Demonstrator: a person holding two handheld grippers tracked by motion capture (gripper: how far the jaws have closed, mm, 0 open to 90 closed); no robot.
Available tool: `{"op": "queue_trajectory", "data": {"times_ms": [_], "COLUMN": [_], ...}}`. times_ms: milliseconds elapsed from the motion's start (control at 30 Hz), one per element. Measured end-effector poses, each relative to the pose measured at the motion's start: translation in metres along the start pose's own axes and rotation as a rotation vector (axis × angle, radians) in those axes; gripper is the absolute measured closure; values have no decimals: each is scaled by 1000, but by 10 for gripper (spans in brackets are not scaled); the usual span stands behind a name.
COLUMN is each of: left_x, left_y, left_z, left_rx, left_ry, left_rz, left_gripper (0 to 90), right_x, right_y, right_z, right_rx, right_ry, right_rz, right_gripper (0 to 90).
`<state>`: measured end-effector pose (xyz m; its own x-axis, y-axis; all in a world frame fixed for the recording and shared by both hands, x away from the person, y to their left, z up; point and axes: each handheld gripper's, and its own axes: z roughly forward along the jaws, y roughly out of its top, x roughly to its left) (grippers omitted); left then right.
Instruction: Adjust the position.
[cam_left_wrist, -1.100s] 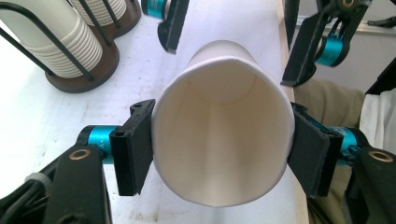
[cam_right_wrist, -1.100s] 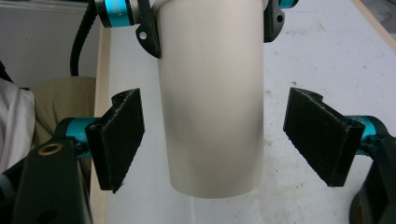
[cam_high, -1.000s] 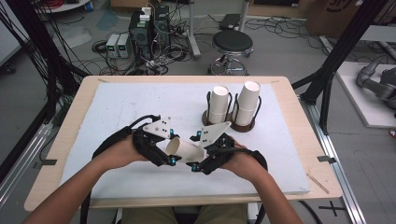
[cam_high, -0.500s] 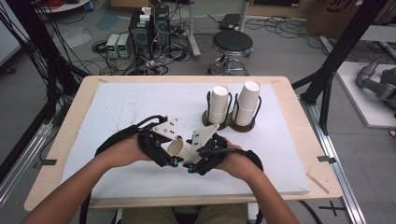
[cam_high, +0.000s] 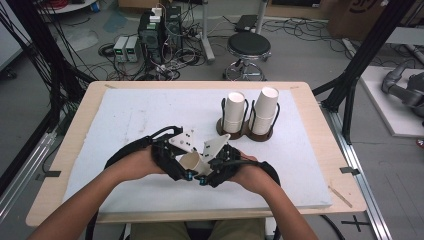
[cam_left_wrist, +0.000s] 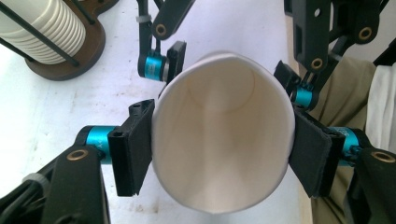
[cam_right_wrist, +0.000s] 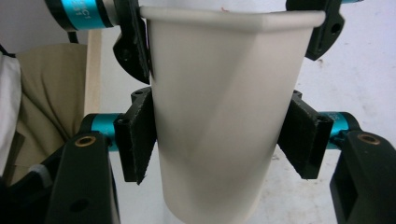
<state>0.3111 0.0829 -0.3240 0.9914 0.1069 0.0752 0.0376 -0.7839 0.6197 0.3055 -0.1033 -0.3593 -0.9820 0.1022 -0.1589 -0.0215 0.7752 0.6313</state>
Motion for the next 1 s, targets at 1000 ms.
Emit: {"op": "queue_trajectory", "data": {"times_ms": [1000], "left_x": [5], "left_y": [-57], "left_z": [-21], "left_rx": [-491], "left_ry": [85], "left_rz": [-230], "left_gripper": [192], "right_x": [-9], "right_y": [-57], "right_z": [-17], "right_rx": [-196], "right_ry": [9], "right_rz": [233], "right_gripper": [356]}}
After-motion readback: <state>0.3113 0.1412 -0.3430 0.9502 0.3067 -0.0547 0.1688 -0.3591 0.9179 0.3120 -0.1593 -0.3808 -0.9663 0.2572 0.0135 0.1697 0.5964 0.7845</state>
